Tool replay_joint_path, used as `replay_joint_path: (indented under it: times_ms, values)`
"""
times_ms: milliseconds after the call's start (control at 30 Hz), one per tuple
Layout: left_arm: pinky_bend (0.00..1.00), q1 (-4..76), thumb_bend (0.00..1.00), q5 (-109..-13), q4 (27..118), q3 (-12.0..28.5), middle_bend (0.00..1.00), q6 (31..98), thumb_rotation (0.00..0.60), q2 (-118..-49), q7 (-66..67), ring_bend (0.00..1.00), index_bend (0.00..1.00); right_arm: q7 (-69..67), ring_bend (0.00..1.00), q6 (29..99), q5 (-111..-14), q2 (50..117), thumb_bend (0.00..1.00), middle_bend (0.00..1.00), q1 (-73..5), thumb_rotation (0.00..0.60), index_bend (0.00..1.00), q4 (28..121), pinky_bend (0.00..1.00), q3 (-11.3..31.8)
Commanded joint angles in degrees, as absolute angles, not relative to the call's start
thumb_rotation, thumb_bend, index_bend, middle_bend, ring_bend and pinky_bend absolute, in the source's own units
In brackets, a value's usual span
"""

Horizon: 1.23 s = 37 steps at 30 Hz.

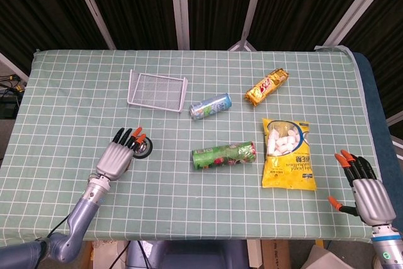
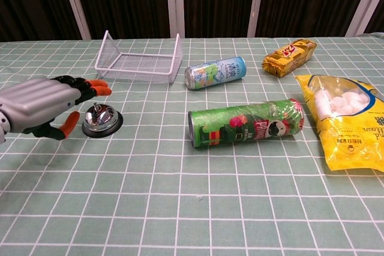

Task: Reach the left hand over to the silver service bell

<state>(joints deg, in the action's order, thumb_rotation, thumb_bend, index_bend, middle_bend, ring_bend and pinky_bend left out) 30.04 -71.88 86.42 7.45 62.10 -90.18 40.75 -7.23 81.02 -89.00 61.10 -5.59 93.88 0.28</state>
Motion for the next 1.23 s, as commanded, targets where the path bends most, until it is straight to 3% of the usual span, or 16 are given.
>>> replay_joint_path:
  times_ms: [33,100,167,300,600,867,1233]
  values:
    - [0.0,30.4,0.75,-73.3,89.5,8.9,0.0,64.3,0.6,-88.4,39.7,0.0,0.0,-7.2,0.0,81.1,-89.0,61.1,0.25,0.0,-5.6,0.6,0.0,93.8,0.0,0.3]
    - [0.0,30.0,0.55,-73.9,91.7,9.2,0.0,65.6,0.6,-87.1,38.9,0.0,0.0,-7.3,0.0,81.1,-89.0,61.1,0.25,0.0,-5.6,0.6,0.0,93.8,0.0,0.3]
    - [0.0,28.9,0.41,-75.0,94.9,8.8,0.0,67.4,0.6,-84.8,38.0,0.0,0.0,-7.2,0.0,81.0,-88.9,61.0,0.25,0.0,-5.6,0.6,0.0,93.8,0.0,0.3]
    - [0.0,25.0,0.26,-77.6,100.2,6.1,0.0,72.4,0.6,-79.6,36.8,0.0,0.0,-7.2,0.0,81.1,-89.1,61.0,0.25,0.0,-5.5,0.6,0.0,93.7,0.0,0.3]
    - [0.0,13.4,0.18,-84.8,103.0,-2.3,0.0,85.5,0.6,-67.7,28.8,0.0,0.0,-5.7,0.0,81.5,-89.4,61.4,0.25,0.0,-5.4,0.6,0.0,93.5,0.0,0.1]
    - [0.0,5.7,0.18,-86.8,93.4,-5.0,0.0,93.9,0.6,-64.7,15.2,0.0,0.0,-5.2,0.0,81.4,-89.2,61.6,0.25,0.0,-5.5,0.6,0.0,93.5,0.0,0.3]
    - [0.0,5.3,0.18,-85.5,91.6,-4.0,0.0,91.2,0.6,-64.6,11.3,0.0,0.0,-4.3,0.0,81.1,-89.5,61.9,0.25,0.0,-5.7,0.6,0.0,93.6,0.0,0.2]
